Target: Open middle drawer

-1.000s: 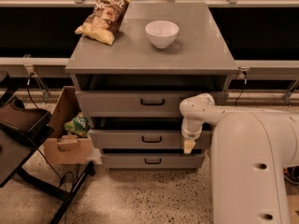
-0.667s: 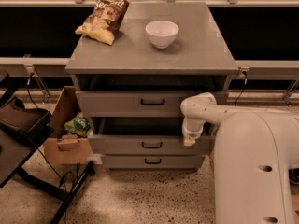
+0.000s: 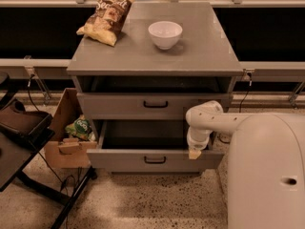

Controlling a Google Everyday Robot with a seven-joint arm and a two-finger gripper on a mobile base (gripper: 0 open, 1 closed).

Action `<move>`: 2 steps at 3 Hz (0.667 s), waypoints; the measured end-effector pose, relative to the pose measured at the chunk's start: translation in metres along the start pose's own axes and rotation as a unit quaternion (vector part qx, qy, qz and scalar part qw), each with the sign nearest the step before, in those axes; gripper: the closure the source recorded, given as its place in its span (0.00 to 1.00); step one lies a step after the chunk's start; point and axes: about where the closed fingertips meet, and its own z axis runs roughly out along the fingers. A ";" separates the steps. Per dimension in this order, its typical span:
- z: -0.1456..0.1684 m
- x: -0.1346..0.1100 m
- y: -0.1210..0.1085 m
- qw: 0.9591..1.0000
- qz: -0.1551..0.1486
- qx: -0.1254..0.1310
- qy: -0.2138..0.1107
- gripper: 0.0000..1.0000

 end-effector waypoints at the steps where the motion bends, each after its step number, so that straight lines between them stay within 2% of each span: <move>1: 0.000 0.000 0.000 1.000 0.000 0.000 0.000 1.00; 2: -0.005 -0.003 0.028 1.000 -0.003 -0.008 -0.005 1.00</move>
Offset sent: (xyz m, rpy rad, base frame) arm -0.0923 0.0182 0.0181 0.0417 0.0407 0.0254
